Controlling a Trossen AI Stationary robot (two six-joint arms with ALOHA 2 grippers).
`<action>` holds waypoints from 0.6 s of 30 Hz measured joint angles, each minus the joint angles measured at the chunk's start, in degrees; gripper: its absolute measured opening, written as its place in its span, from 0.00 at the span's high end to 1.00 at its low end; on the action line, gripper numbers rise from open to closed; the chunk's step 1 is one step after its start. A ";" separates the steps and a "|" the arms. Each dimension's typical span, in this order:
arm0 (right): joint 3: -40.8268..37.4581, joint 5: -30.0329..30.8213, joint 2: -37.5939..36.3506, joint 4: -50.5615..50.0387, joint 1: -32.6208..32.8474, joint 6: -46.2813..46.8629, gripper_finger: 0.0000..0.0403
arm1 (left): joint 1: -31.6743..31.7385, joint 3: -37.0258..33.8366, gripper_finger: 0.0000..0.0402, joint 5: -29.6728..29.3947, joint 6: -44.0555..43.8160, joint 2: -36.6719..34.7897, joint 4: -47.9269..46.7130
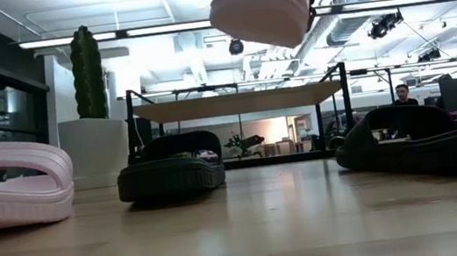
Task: Pick and place slides into the shelf
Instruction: Put the right pink slipper on the shelf
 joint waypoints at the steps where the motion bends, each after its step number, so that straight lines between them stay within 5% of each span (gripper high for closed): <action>1: 0.15 -0.30 -0.35 -0.26 -0.92 0.16 1.00 | 0.00 0.00 1.00 -2.09 1.33 0.65 0.03; 18: 20.20 1.49 -0.32 -16.26 -6.35 -3.61 1.00 | 0.00 0.02 0.90 -41.05 23.34 13.94 0.13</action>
